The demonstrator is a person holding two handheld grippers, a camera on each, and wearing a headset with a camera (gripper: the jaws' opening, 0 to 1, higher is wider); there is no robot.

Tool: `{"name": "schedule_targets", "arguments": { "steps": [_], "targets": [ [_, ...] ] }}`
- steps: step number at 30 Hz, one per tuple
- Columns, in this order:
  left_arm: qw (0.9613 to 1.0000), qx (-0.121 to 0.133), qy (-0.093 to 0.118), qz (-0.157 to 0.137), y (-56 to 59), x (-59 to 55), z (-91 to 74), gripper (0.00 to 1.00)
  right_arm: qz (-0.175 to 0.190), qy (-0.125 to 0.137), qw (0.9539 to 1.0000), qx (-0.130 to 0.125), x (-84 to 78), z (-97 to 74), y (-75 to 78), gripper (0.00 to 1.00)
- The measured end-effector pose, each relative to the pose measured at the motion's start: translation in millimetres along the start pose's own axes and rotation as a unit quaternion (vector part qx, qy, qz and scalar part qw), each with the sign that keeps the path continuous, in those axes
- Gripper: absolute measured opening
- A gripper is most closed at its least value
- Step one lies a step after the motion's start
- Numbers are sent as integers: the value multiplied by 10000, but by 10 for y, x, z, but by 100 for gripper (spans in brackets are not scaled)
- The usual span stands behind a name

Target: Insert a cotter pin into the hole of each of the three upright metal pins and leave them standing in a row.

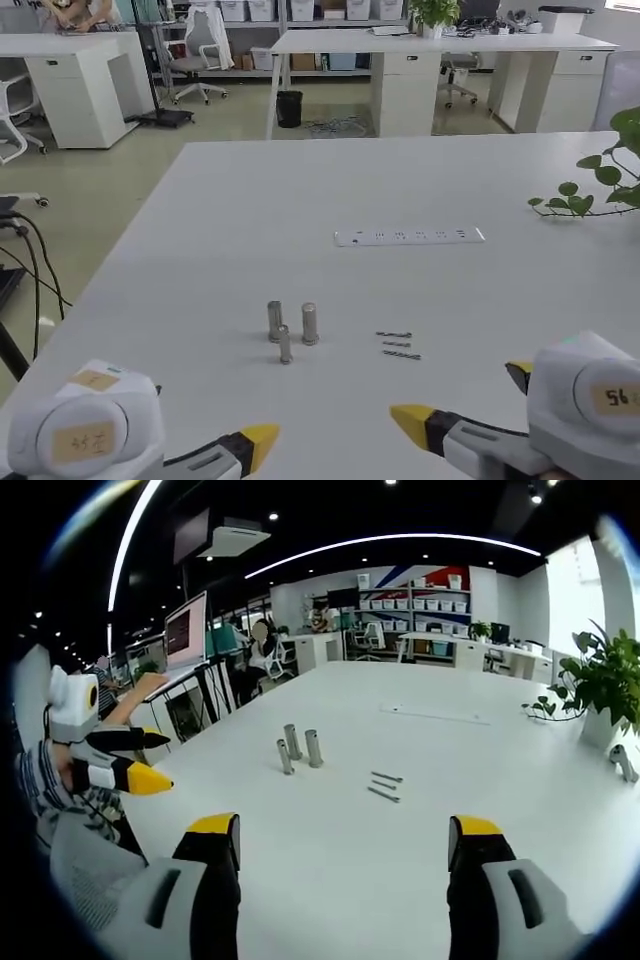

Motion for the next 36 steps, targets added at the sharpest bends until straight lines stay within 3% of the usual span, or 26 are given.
{"name": "schedule_targets", "arguments": {
  "steps": [24, 36],
  "targets": [
    [10000, -62, 74, 14, 0, 0, 56, 70, 66, 242, 9997, 70, 81, 18, -19, 73],
    [9998, -192, 50, 40, -26, -22, 270, 65, 38, 118, 9998, 168, 7, 72, -31, 73]
  ]
}}
Point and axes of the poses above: the centre of the closed fingertips' face, and the gripper's own axes: z roughly forward along the fingers, y roughly to its right, x roughly out of its top, the point moved 1 cm from there along -z, roughly backward along the fingers, and after that the axes turned 10 degrees about y, right-handed, at the moved point
